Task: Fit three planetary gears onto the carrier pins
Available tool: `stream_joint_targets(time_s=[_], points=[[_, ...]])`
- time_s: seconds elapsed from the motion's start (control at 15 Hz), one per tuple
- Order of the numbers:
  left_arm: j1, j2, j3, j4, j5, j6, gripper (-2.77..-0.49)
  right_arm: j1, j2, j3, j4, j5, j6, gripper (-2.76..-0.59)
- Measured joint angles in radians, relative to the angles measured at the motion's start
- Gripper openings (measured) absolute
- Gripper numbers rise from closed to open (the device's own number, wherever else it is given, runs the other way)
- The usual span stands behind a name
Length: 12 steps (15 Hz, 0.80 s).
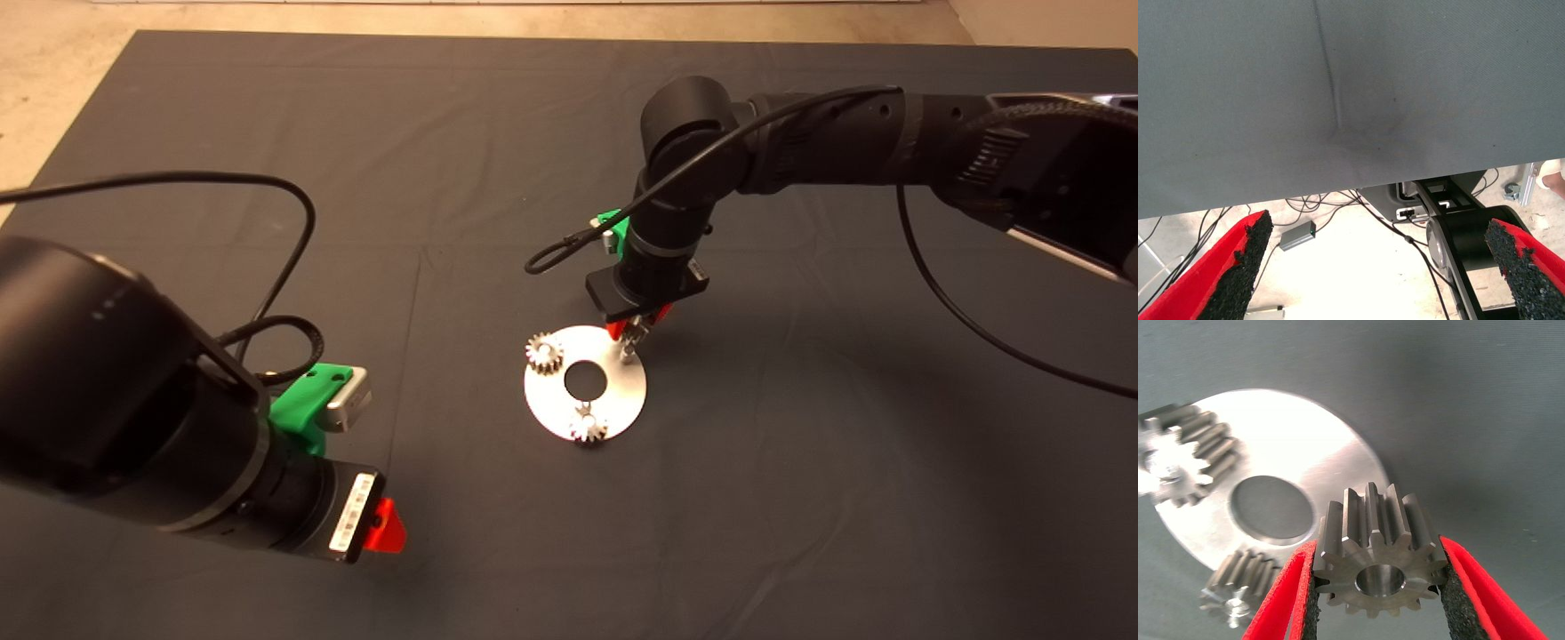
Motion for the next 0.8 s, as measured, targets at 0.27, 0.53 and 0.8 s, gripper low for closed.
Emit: stream_joint_targets(time_s=[0.27, 0.53, 0.8], points=[[0.000, 0.000, 0.000, 0.000, 0.000, 0.000, -0.93, 0.000, 0.007, 0.001, 0.004, 0.001, 0.000, -2.29], [0.000, -0.006, 0.000, 0.000, 0.000, 0.000, -0.93, 0.000, 0.007, 0.005, 0.004, 0.000, 0.000, -2.29], [0.000, -0.009, 0.000, 0.000, 0.000, 0.000, -0.93, 0.000, 0.007, 0.014, 0.005, 0.000, 0.000, -2.29]])
